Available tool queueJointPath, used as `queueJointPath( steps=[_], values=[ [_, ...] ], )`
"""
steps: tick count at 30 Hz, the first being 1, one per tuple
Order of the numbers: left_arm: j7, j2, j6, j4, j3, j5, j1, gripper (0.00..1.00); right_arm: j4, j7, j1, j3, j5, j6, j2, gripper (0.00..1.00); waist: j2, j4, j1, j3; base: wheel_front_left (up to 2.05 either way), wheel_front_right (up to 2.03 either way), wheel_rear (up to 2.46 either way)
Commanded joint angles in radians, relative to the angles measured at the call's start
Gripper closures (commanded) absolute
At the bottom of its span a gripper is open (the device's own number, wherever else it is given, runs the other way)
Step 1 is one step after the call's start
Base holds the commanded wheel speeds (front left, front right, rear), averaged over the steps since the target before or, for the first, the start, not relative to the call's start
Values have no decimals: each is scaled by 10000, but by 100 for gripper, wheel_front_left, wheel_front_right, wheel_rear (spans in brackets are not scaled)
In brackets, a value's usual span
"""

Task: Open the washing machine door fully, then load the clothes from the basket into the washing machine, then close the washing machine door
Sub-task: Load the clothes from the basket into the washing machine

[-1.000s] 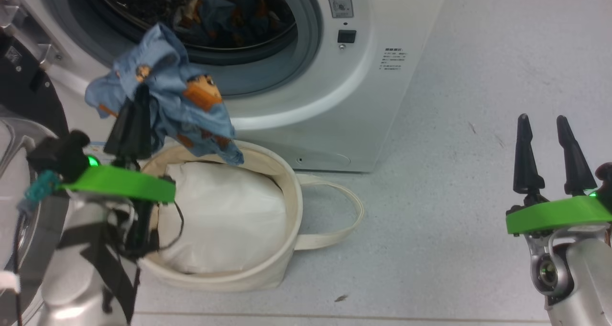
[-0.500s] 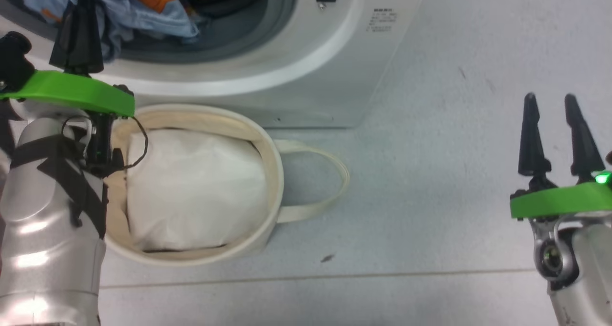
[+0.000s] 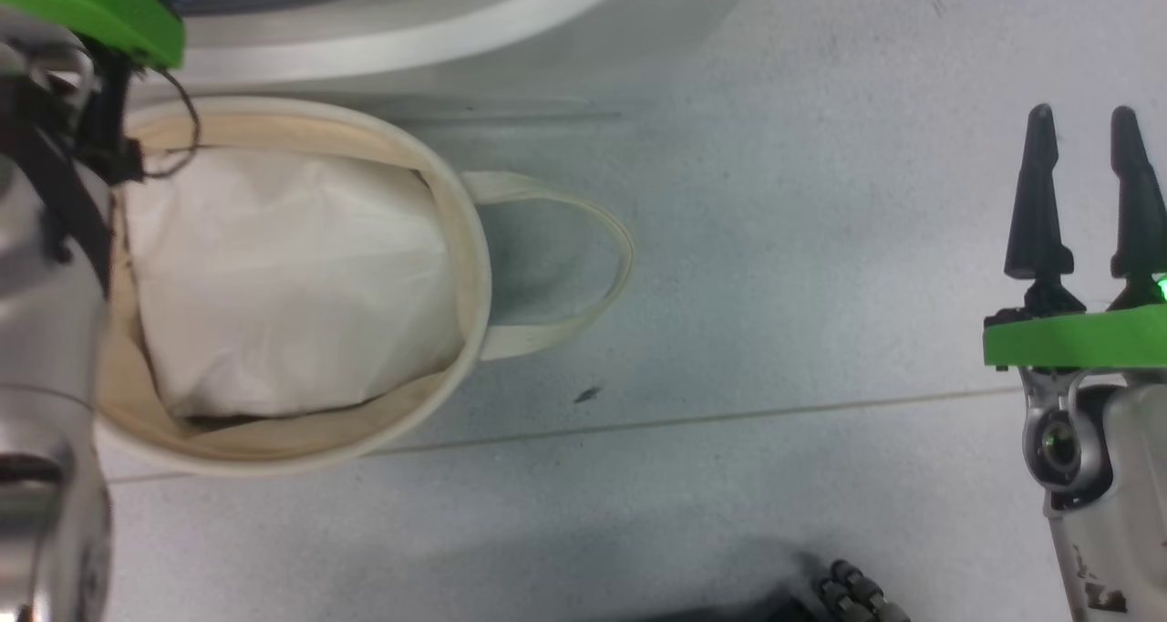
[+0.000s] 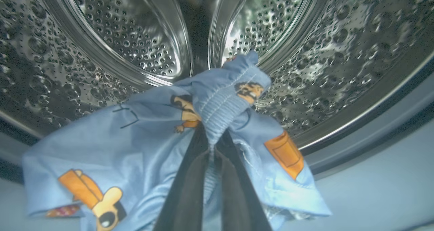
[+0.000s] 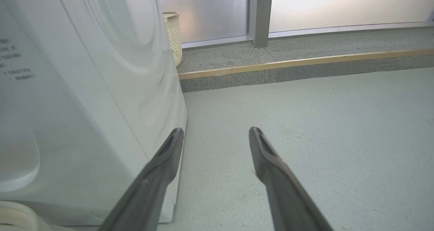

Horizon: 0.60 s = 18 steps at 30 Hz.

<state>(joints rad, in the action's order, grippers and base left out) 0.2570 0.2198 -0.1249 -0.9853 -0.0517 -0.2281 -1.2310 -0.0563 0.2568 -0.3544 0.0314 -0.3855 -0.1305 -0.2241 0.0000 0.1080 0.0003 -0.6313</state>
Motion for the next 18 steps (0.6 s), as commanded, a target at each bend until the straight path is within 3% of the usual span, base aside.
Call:
queueJointPath(
  steps=[1,5,9,12,15,18],
  values=[
    [43,709,-55,-267,-31,164,-711,100,392,49,-1,66,97,-2,32,0,0,313,-3,-511,0,0,0],
    [45,1073,-56,-934,-621,666,-2434,100,622,49,20,-97,169,-2,96,0,0,538,-3,-1158,0,0,0],
    [45,1069,16,137,-540,727,-3469,100,781,49,4,-281,226,-2,117,0,0,582,-3,-1540,0,0,0],
    [46,959,226,1684,-76,677,-3550,100,911,49,-93,-326,268,-2,154,0,0,566,-3,-1739,0,0,0],
    [46,884,357,2363,236,660,-3360,100,923,49,-144,-295,279,-2,173,0,0,559,-3,-1797,0,0,0],
    [46,833,339,1972,390,727,-2907,100,885,49,-179,-252,290,-2,201,0,0,545,-3,-1747,0,0,0]
  ],
)
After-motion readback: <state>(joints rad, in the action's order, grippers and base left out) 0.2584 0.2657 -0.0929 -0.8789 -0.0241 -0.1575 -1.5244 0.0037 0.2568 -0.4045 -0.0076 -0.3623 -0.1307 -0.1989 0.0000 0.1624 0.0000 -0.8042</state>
